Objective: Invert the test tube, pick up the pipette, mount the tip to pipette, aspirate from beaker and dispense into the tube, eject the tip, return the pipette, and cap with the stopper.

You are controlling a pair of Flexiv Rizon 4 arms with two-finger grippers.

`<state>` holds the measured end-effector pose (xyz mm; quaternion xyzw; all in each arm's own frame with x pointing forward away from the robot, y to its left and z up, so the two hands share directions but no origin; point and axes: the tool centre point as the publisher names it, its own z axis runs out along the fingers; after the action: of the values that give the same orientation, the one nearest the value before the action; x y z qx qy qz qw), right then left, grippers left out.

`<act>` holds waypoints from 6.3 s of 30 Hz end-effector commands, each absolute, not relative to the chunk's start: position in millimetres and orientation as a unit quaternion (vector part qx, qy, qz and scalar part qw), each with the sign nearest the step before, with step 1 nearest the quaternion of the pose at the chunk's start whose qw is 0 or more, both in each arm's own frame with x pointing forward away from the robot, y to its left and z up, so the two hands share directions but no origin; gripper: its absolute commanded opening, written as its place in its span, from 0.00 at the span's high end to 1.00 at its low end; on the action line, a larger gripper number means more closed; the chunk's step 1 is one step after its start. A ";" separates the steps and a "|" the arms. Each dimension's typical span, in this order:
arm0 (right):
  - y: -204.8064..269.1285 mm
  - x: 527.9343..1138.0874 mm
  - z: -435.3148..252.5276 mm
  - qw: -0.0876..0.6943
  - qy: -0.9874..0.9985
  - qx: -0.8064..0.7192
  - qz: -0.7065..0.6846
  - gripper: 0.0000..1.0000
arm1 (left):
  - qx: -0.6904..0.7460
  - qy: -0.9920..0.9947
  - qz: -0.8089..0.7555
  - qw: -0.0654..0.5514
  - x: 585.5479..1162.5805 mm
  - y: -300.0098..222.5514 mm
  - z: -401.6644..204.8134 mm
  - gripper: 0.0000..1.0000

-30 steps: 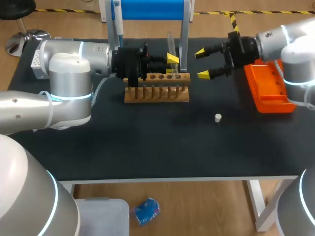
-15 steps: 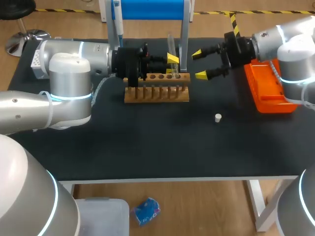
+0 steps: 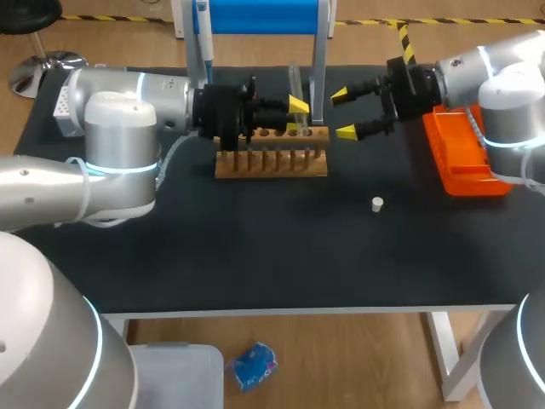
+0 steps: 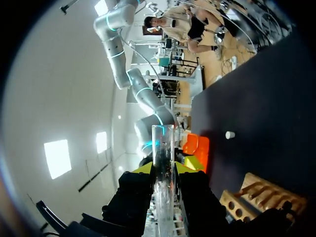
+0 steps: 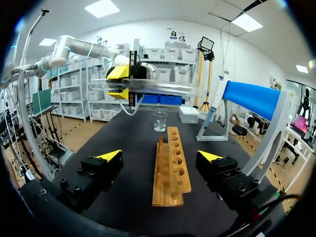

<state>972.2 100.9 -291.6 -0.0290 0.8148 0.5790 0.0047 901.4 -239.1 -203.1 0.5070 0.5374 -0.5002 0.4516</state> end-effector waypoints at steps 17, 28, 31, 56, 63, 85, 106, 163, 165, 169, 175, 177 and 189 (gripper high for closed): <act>100.3 972.0 -291.6 0.005 0.815 -0.029 0.579 0.00 | 0.411 0.600 -0.605 0.323 904.9 -227.8 -151.1 1.00; 100.3 972.0 -291.6 0.005 0.815 -0.029 0.579 0.00 | 0.286 0.712 -0.614 0.183 925.7 -212.8 -160.7 1.00; 100.3 972.0 -291.6 0.005 0.815 -0.029 0.579 0.00 | 0.269 0.717 -0.630 0.129 933.1 -211.6 -158.7 1.00; 100.3 972.0 -291.6 0.005 0.815 -0.029 0.579 0.00 | 0.167 0.728 -0.659 0.093 956.8 -206.2 -175.4 1.00; 100.3 972.0 -291.6 0.005 0.815 -0.029 0.579 0.00 | 0.028 0.747 -0.658 0.091 966.1 -203.5 -159.3 1.00; 100.3 972.0 -291.6 0.005 0.815 -0.029 0.579 0.00 | -0.068 0.704 -0.698 0.115 986.3 -203.7 -185.9 1.00; 100.3 972.0 -291.6 0.005 0.815 -0.029 0.579 0.00 | -0.003 0.690 -0.719 0.081 1018.2 -205.7 -199.9 1.00; 100.3 972.0 -291.6 0.005 0.815 -0.029 0.579 0.00 | -0.048 0.674 -0.734 0.076 1014.9 -200.0 -274.2 1.00; 100.3 972.0 -291.6 0.005 0.815 -0.029 0.579 0.00 | -0.048 0.677 -0.731 0.075 1015.4 -201.0 -276.7 1.00; 100.3 972.0 -291.6 0.005 0.815 -0.029 0.579 0.00 | -0.050 0.683 -0.725 0.073 1017.3 -202.6 -281.6 1.00; 100.3 972.0 -291.6 0.005 0.815 -0.029 0.579 0.00 | -0.051 0.695 -0.714 0.068 1019.3 -203.8 -286.3 1.00; 100.3 972.0 -291.6 0.005 0.815 -0.029 0.579 0.00 | -0.052 0.695 -0.714 0.068 1019.3 -204.2 -287.0 1.00; 100.3 972.0 -291.6 0.005 0.815 -0.029 0.579 0.00 | -0.057 0.706 -0.703 0.059 1014.8 -201.5 -279.1 0.00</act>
<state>972.2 100.7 -291.5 -0.0289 0.8147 0.5792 0.0047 1017.0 -204.3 -286.6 -0.0576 0.6981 -0.7109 0.0628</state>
